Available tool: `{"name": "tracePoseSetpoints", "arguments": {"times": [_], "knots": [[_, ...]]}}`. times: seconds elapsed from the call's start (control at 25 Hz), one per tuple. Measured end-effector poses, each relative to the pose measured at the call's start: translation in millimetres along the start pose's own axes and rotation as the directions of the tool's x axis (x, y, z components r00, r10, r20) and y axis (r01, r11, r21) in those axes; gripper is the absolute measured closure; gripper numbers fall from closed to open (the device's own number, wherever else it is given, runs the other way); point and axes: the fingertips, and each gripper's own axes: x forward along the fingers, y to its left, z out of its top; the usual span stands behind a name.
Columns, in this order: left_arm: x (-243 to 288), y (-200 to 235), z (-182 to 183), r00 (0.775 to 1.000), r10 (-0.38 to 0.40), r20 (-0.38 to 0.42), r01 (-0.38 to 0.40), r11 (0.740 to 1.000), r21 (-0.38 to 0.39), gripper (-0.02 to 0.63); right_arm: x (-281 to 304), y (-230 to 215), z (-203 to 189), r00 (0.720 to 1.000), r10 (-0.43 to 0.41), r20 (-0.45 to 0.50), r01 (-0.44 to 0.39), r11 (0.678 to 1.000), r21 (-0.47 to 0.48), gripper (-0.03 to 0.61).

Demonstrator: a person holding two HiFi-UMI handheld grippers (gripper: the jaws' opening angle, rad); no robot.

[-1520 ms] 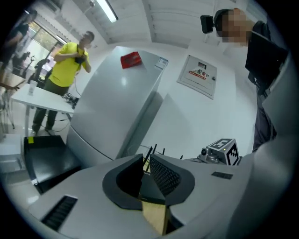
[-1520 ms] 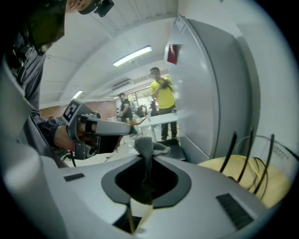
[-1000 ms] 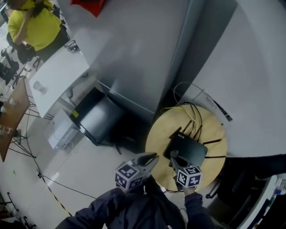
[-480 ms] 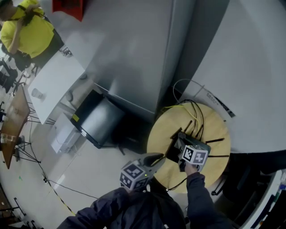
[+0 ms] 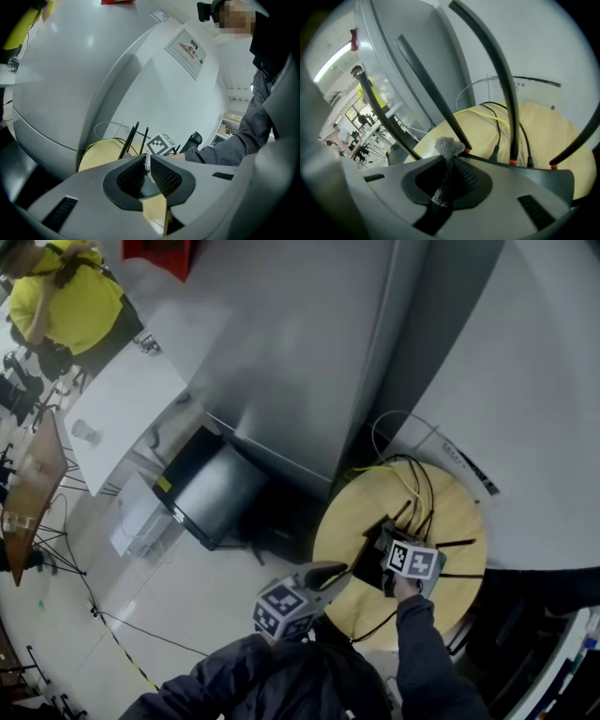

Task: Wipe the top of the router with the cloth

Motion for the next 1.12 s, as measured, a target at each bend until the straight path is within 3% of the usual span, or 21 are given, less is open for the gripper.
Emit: {"name": "tracePoseSetpoints", "arguments": {"times": [0.28,0.52,0.68,0.8,1.04,1.12], "knots": [[-1,1,-3,1.0,-0.002,-0.008,0.002,1.0,0.003,0.583,-35,-61,-16,0.994,-0.109,0.021,0.108,0.993,0.051,0.512],[-4,0,-6,1.0,-0.003,-0.012,0.003,1.0,0.013,0.583,-69,-113,-35,0.972,-0.229,0.044,0.222,0.967,0.128,0.511],[-4,-3,-4,1.0,-0.007,-0.002,0.007,1.0,0.006,0.583,-78,-133,-49,0.964,-0.264,0.026,0.256,0.951,0.172,0.511],[-7,-5,-3,1.0,-0.006,0.001,0.006,1.0,0.0,0.583,-87,-147,-51,0.952,-0.305,0.029,0.296,0.941,0.164,0.511],[-18,2,0,1.0,0.024,0.016,-0.024,1.0,-0.007,0.583,-88,-139,-47,0.947,-0.32,0.04,0.31,0.937,0.162,0.511],[-21,5,1,0.999,0.031,0.021,-0.031,1.0,-0.006,0.583,-83,-120,-40,0.957,-0.285,0.057,0.274,0.949,0.154,0.511]]}}
